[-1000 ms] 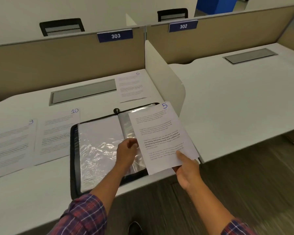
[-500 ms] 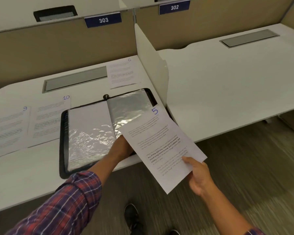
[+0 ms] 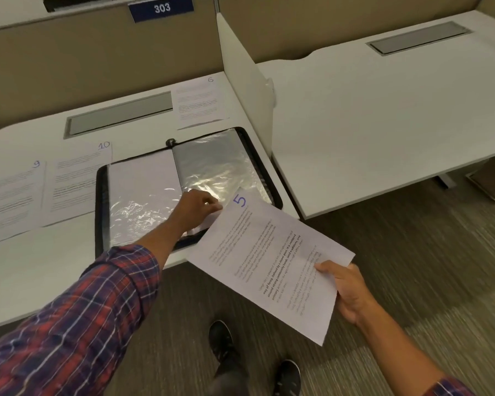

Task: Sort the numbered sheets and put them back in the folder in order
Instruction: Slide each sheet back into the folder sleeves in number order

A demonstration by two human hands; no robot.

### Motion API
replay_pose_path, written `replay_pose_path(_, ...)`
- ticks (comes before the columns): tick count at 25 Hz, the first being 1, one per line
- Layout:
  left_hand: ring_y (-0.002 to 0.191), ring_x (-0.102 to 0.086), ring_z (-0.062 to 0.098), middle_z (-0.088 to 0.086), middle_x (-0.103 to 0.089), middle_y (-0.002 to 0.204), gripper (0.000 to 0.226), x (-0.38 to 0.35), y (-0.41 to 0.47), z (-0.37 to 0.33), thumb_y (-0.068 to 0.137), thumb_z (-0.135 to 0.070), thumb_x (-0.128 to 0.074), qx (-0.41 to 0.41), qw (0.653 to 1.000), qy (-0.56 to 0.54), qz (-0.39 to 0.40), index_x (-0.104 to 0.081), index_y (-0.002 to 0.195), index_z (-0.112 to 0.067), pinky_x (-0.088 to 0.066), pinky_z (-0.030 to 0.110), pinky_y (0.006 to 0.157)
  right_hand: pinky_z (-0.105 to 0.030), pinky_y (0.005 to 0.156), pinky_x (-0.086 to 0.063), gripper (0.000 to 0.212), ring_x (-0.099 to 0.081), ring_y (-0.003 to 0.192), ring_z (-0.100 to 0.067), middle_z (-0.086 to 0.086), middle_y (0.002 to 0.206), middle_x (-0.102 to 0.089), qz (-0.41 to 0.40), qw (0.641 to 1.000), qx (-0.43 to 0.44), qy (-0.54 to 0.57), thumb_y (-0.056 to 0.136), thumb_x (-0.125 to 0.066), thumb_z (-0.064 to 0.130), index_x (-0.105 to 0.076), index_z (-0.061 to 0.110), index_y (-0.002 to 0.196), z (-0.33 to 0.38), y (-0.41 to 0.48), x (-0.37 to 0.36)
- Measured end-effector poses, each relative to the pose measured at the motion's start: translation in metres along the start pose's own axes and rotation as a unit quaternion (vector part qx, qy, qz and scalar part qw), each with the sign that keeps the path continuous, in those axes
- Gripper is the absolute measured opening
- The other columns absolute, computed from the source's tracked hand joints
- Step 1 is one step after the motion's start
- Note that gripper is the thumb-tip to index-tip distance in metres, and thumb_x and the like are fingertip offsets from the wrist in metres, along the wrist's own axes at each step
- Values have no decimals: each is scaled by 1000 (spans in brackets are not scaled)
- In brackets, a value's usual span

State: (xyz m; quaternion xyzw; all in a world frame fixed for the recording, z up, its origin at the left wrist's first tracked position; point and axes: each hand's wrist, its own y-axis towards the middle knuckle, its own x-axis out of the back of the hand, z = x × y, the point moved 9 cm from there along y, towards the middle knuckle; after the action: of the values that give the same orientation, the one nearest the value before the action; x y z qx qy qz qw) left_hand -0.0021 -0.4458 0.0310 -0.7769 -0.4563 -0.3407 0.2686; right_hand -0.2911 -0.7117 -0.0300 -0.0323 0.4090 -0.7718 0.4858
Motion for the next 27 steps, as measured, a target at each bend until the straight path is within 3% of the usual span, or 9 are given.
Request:
replay_pose_path(3,82,-71,23,4,-79,92,14,-5,0,-3,97,-13,-71,-13,1000,16,16,-82,96,-5,-55,32,81,-71,102,-49,42,-69,114,-47,-23,124,-72,1,999,9,-40,93,-64,1,-59,8,134,2,-3,3)
replay_pose_path(8,87,-69,17,8,-79,98,11,-4,2,-2,92,-11,-76,-14,999,41,-4,-82,100,-5,-56,35,91,-66,98,-55,37,-74,106,-41,-19,115,-76,-14,994,30,-101,95,-65,0,-61,9,130,8,-6,-6)
replay_pose_path(12,86,-66,14,6,-80,100,15,-8,-1,-10,95,-10,-68,-45,995,90,0,-83,98,-6,-49,27,86,-59,93,-59,30,-76,101,-34,-16,113,-76,-18,993,37,-115,95,-65,1,-62,15,121,15,-9,-20)
replay_pose_path(16,83,-70,28,11,-78,91,23,-11,-5,-18,97,-7,-58,-80,985,150,13,-78,88,-1,-56,41,83,-55,93,-61,25,-76,101,-32,-14,112,-76,-31,991,44,-121,95,-65,-1,-65,18,111,20,-12,-28)
replay_pose_path(18,78,-69,25,9,-78,90,25,-17,-6,-22,97,-8,-56,-96,978,181,28,-78,88,-2,-58,42,79,-55,92,-61,24,-76,100,-32,-14,111,-77,-27,990,46,-128,95,-65,-1,-65,19,110,20,-15,-30)
replay_pose_path(21,74,-67,20,7,-77,87,19,-20,-4,-17,94,-9,-62,-68,985,156,12,-80,90,-6,-58,36,72,-57,93,-60,26,-77,100,-33,-15,112,-76,-25,989,47,-140,95,-64,0,-64,20,112,20,-21,-28)
replay_pose_path(27,78,-67,20,4,-75,87,9,-24,0,-6,91,-17,-72,-7,991,133,-8,-78,88,-11,-59,38,74,-58,94,-59,25,-76,100,-33,-14,111,-77,-30,991,48,-124,94,-64,0,-65,17,113,24,-24,-23)
